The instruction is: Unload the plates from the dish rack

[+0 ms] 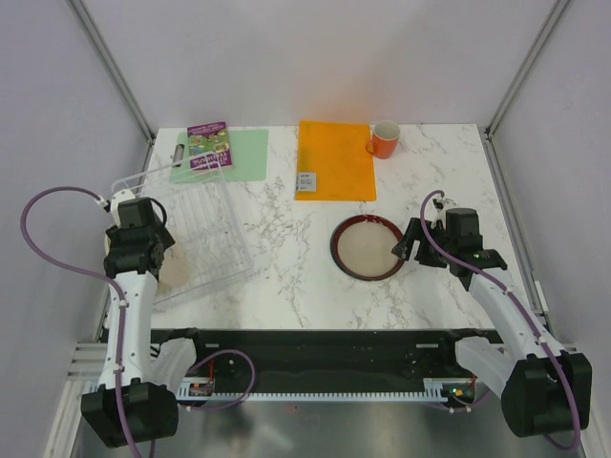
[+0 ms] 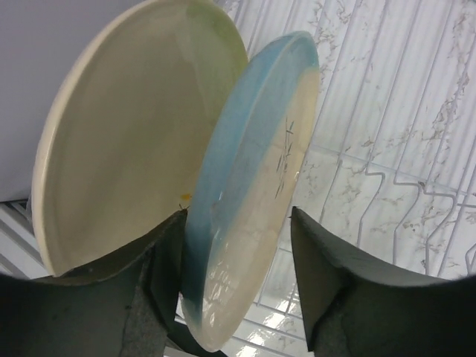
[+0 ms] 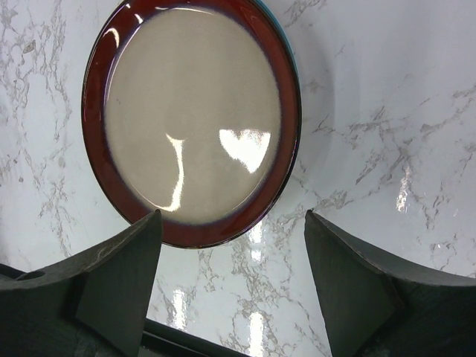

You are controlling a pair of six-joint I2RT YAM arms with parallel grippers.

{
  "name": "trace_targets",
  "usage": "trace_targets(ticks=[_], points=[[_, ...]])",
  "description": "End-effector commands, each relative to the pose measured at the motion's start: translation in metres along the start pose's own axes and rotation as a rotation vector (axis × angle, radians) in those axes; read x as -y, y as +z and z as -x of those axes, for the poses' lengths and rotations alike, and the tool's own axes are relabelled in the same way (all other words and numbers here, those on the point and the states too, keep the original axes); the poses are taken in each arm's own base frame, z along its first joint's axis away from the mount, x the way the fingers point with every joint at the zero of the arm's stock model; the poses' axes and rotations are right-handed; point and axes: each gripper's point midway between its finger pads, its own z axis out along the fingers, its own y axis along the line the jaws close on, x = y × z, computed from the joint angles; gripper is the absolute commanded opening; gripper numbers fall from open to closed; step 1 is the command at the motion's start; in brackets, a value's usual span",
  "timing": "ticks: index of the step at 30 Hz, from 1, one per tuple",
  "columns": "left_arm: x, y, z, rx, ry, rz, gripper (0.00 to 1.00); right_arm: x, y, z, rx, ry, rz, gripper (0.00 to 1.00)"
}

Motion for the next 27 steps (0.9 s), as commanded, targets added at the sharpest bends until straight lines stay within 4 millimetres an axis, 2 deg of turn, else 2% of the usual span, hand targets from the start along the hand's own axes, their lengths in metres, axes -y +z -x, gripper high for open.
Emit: trace_targets(ticks=[1,2,4,5,7,8,11,17,20,21,23,27], points=[[0.009,0.002,0.008,0.024,0.023,-0.065,0.59,-0.007,-0.002,0.01,0.024,-0.03,0.026,0.84],[0.008,0.002,0.009,0.029,0.021,-0.06,0.48,-0.007,-0.002,0.01,0.022,-0.028,0.026,0.84],[0.007,0.002,0.008,0.027,0.02,-0.054,0.37,-0.008,-0.001,0.009,0.02,-0.028,0.031,0.84],[0.006,0.002,0.008,0.031,0.02,-0.051,0.27,-0.008,-0.001,0.009,0.019,-0.028,0.034,0.84],[0.004,0.003,0.007,0.026,0.022,-0.038,0.22,-0.008,-0.001,0.01,0.024,-0.029,0.033,0.84],[0.003,0.003,0.006,0.022,0.023,-0.031,0.15,-0.009,-0.002,0.01,0.023,-0.03,0.036,0.84],[0.003,0.004,0.005,0.013,0.027,-0.029,0.02,-0.009,-0.002,0.01,0.025,-0.029,0.036,0.84],[0.001,0.004,0.01,0.009,0.044,-0.01,0.02,-0.008,-0.002,0.01,0.025,-0.03,0.035,0.84],[-0.004,-0.001,0.022,0.029,0.054,0.017,0.02,-0.008,-0.001,0.009,0.024,-0.033,0.036,0.84],[-0.004,-0.006,0.034,0.051,0.048,0.019,0.02,-0.008,0.0,0.009,0.024,-0.034,0.036,0.84],[-0.007,-0.011,0.044,0.066,0.051,0.036,0.02,-0.008,0.0,0.01,0.028,-0.032,0.036,0.84],[-0.011,-0.03,0.068,0.125,0.036,0.046,0.02,-0.009,0.0,0.01,0.026,-0.036,0.045,0.84]])
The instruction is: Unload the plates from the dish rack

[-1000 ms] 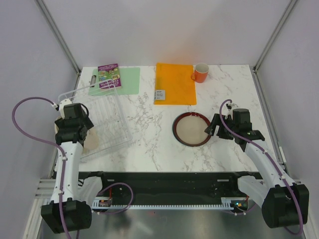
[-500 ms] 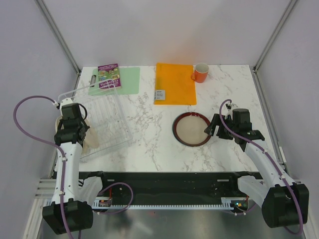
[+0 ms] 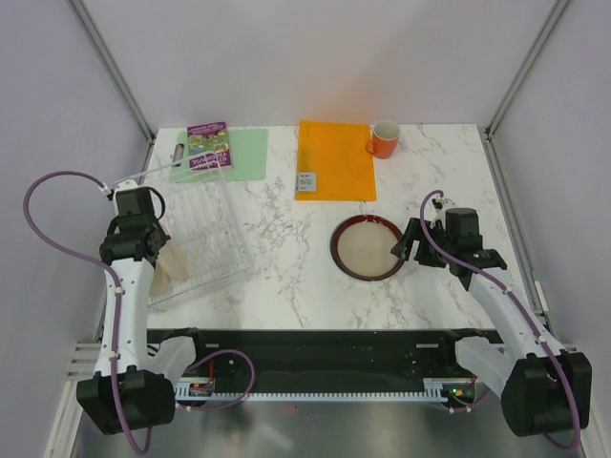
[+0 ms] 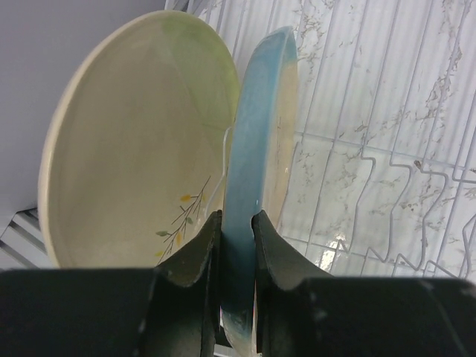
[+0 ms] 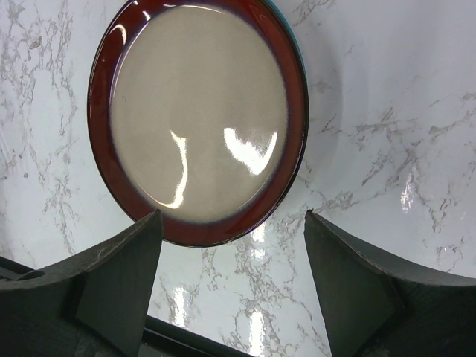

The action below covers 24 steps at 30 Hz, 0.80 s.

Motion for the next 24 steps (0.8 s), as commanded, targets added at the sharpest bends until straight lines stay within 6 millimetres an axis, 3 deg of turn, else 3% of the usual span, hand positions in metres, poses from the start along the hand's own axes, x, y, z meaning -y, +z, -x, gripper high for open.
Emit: trace_targets(ticks=[1,5,10,16,24], points=[[-0.024,-0.036,0.058,0.185,-0.047,0.083,0.02,-0.007,0.0,0.01,0.031,-0.034,0.028,0.84],[-0.029,-0.06,0.082,0.247,-0.067,0.078,0.02,-0.006,0.001,0.011,0.028,-0.035,0.028,0.84],[-0.029,-0.077,0.096,0.271,-0.059,0.052,0.02,-0.007,0.0,0.011,0.032,-0.034,0.033,0.84],[-0.016,-0.097,0.111,0.303,-0.062,-0.057,0.02,-0.007,0.0,0.011,0.033,-0.034,0.031,0.84],[0.066,-0.121,0.098,0.247,-0.083,-0.54,0.02,-0.017,-0.007,0.019,0.055,-0.048,0.067,0.83]])
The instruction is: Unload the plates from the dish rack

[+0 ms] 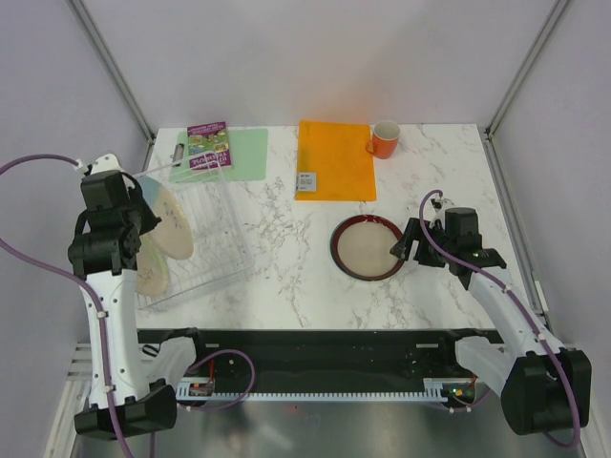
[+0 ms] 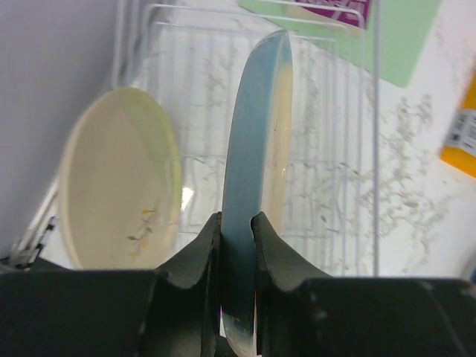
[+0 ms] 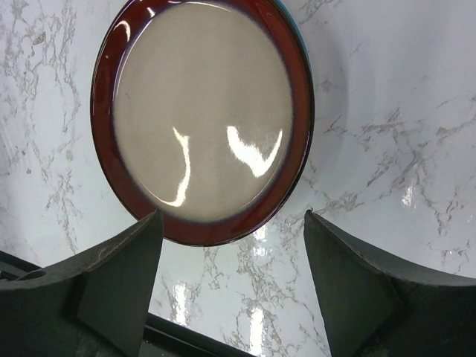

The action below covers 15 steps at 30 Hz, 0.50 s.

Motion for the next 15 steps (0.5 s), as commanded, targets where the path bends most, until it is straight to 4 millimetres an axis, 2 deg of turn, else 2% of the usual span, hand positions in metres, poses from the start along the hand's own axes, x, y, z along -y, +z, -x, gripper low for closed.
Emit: trace_targets(ticks=[1,2,3,4,5,7,8,10,11,13,15], points=[[0.066,-0.023,0.026,0.099,-0.087,-0.376,0.02,-0.02,-0.01,0.019,0.057,-0.047,0.077,0.83],[0.081,-0.025,0.015,0.068,-0.093,-0.467,0.02,-0.024,-0.013,0.022,0.067,-0.052,0.094,0.83],[0.091,-0.027,0.018,0.084,-0.101,-0.526,0.02,-0.028,-0.015,0.024,0.074,-0.052,0.109,0.83],[0.105,-0.032,0.013,0.056,-0.129,-0.611,0.02,-0.03,-0.017,0.025,0.078,-0.05,0.118,0.83],[0.11,-0.03,0.002,0.026,-0.141,-0.651,0.02,-0.039,-0.021,0.029,0.091,-0.057,0.154,0.83],[0.129,-0.039,0.001,0.016,-0.172,-0.777,0.02,-0.048,-0.027,0.033,0.105,-0.062,0.193,0.83],[0.134,-0.036,-0.009,-0.013,-0.186,-0.811,0.02,-0.057,-0.032,0.037,0.122,-0.064,0.235,0.83],[0.147,-0.044,-0.01,-0.021,-0.208,-0.901,0.02,-0.068,-0.038,0.043,0.148,-0.068,0.287,0.83],[0.151,-0.042,-0.019,-0.041,-0.213,-0.919,0.02,-0.075,-0.041,0.043,0.151,-0.07,0.317,0.83],[0.16,-0.049,-0.018,-0.035,-0.226,-0.976,0.02,-0.084,-0.044,0.046,0.164,-0.062,0.357,0.84],[0.172,-0.053,-0.031,-0.081,-0.235,-1.031,0.02,-0.095,-0.045,0.044,0.156,-0.052,0.402,0.84]])
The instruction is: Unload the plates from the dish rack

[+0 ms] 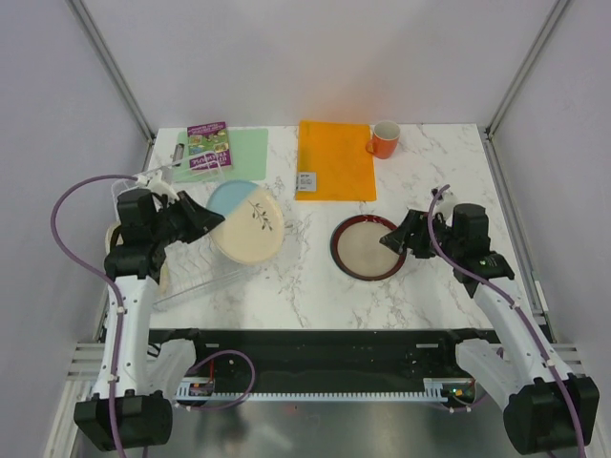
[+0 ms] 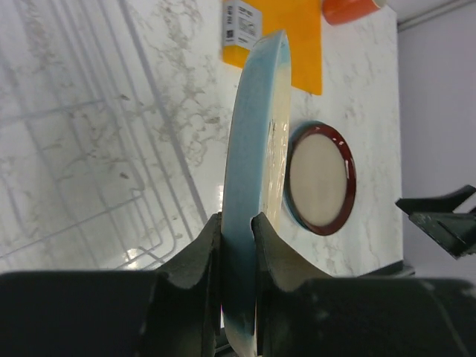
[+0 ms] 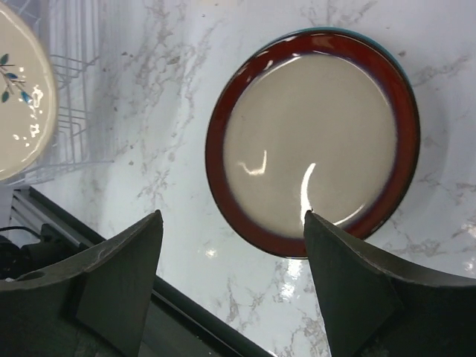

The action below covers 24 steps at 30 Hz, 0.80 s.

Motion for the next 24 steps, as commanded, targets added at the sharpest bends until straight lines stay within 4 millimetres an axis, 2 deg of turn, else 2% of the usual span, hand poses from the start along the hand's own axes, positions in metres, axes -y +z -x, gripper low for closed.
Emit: trace_targets(ticks=[1,3,4,5,7,9,10,17,24], points=[[0.079,-0.009,0.02,0.087,0.025,-0.349,0.02,-0.045,-0.002,0.024,0.07,-0.016,0.176,0.84],[0.099,-0.004,0.006,0.049,0.038,-0.409,0.02,-0.057,0.001,0.02,0.061,-0.002,0.217,0.84],[0.109,0.001,-0.007,0.016,0.046,-0.435,0.02,-0.061,0.005,0.022,0.074,-0.006,0.234,0.84],[0.12,0.002,-0.009,0.021,0.062,-0.469,0.02,-0.07,0.007,0.018,0.065,-0.013,0.261,0.84],[0.135,0.012,-0.028,-0.031,0.061,-0.496,0.02,-0.078,0.014,0.018,0.071,-0.002,0.288,0.84],[0.148,0.018,-0.033,-0.037,0.066,-0.523,0.02,-0.088,0.018,0.017,0.08,-0.009,0.31,0.85],[0.155,0.022,-0.045,-0.073,0.076,-0.54,0.02,-0.092,0.021,0.014,0.069,-0.003,0.319,0.84],[0.184,0.033,-0.069,-0.118,0.084,-0.619,0.02,-0.088,0.027,0.011,0.068,0.011,0.307,0.86],[0.211,0.034,-0.088,-0.167,0.082,-0.724,0.02,-0.081,0.036,-0.002,0.046,0.042,0.316,0.86]])
